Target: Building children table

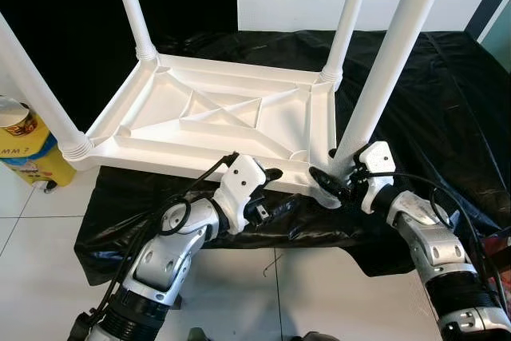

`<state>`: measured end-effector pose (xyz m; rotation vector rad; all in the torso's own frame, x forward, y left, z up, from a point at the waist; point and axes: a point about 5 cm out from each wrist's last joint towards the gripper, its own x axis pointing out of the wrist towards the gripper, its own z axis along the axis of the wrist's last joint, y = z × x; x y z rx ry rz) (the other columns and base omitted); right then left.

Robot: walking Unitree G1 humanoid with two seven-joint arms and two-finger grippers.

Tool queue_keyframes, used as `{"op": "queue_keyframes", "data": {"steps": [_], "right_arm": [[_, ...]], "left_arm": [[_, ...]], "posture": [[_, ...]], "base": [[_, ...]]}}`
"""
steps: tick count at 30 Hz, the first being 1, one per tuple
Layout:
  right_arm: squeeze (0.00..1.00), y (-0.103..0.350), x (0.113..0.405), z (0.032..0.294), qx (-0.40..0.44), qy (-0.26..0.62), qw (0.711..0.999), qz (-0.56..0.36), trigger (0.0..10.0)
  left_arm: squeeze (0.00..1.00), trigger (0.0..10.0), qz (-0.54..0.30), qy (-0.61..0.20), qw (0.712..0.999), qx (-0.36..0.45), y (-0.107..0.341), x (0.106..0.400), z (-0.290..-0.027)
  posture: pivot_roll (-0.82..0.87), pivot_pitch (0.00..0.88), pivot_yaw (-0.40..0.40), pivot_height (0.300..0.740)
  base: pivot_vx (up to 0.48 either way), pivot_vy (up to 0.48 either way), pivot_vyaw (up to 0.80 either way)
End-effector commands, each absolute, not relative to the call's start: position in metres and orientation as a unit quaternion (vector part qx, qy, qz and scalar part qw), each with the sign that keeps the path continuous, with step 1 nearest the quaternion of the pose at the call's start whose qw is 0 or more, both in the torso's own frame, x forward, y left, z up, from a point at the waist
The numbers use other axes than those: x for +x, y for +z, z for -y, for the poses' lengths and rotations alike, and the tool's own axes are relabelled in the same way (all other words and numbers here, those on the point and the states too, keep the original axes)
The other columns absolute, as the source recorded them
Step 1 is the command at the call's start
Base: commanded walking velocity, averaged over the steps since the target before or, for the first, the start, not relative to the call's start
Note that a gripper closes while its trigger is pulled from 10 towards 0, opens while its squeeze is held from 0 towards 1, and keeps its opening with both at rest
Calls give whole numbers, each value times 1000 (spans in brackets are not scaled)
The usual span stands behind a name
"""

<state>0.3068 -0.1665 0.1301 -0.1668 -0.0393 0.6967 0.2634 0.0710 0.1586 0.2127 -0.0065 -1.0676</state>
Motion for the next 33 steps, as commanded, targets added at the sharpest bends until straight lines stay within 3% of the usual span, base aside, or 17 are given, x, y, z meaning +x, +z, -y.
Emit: {"op": "queue_keyframes", "data": {"steps": [1,6,7,9,10,21,33], "right_arm": [[0,119,305,166,-91,357,930,-5,0],[0,117,304,167,-91,354,931,-10,0],[0,115,304,168,-91,351,932,-13,1686],[0,115,304,168,-91,351,932,-13,1686],[0,114,304,169,-90,344,935,-16,10000],[0,111,305,170,-88,270,959,-15,10000],[0,101,291,149,-34,134,990,-8,10000]], "left_arm": [[0,10000,-2,-507,856,102,157,260,-70],[0,10000,-2,-506,856,101,156,259,-70],[0,10000,-3,-506,857,101,156,259,-70],[0,10000,-3,-506,857,101,156,259,-70],[0,10000,-3,-506,857,101,156,259,-70],[0,10000,-3,-507,856,99,155,258,-70],[0,10000,-6,-508,856,99,155,256,-70]], "posture": [[-3,55,-25,740],[-2,53,-26,740],[-2,52,-27,740],[-2,52,-27,740],[-3,52,-27,740],[-4,54,-26,740],[-3,57,-23,740]], "base": [[0,0,0],[0,0,0],[0,0,0],[0,0,0],[0,0,0],[0,0,0],[0,0,0]]}}
